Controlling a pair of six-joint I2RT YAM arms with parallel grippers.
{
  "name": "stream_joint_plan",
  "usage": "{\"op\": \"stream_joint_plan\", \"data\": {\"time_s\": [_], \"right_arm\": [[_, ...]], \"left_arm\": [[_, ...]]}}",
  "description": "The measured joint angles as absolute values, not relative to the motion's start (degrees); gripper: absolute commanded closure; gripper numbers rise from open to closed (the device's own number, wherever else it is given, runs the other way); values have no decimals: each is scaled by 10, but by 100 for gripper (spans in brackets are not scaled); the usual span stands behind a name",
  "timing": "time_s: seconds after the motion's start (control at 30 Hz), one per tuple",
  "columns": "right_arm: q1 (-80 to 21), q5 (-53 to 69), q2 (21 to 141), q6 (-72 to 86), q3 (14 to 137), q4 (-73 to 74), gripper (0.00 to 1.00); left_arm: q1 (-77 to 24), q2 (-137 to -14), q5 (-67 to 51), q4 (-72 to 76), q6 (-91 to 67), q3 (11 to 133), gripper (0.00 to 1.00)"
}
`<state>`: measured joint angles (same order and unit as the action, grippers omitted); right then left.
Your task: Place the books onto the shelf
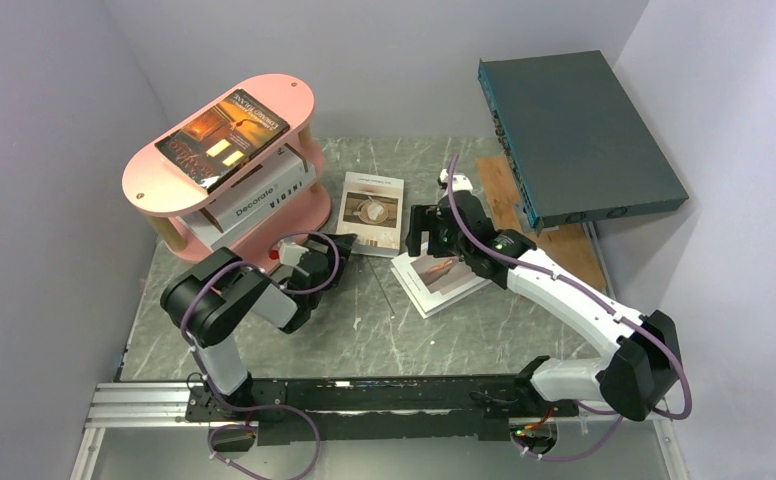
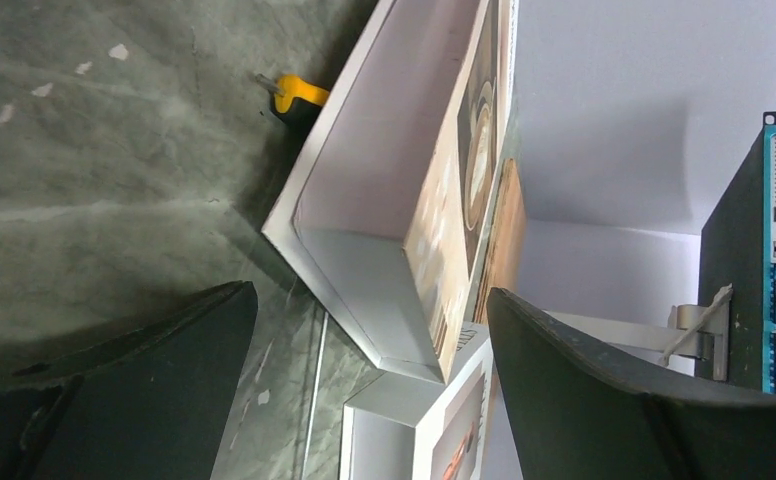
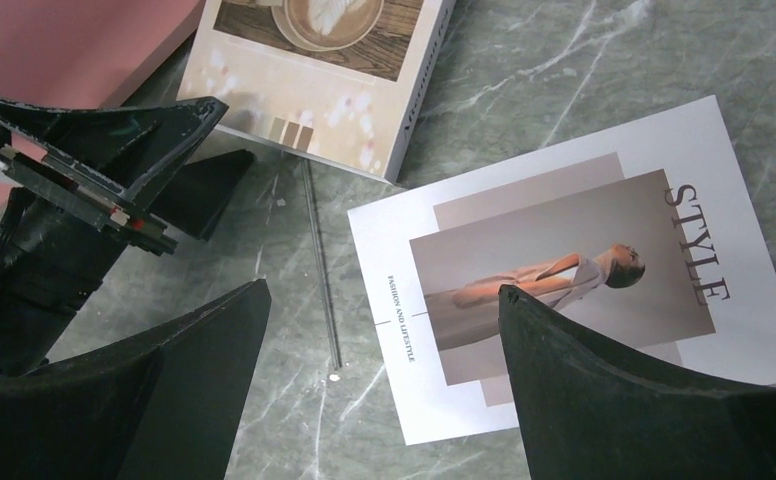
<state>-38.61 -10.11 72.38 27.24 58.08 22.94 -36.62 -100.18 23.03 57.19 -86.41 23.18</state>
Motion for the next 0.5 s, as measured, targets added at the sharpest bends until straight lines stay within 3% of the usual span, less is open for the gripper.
{"op": "stream_joint_plan", "data": {"time_s": [0.27, 0.5], "right_arm": [[-386, -102, 717, 273, 576, 240, 12], [-386, -104, 710, 273, 575, 244, 12]], "left_arm": [[-366, -1020, 222, 576, -865, 260, 15], [-366, -1043, 216, 589, -868, 269, 47]]}}
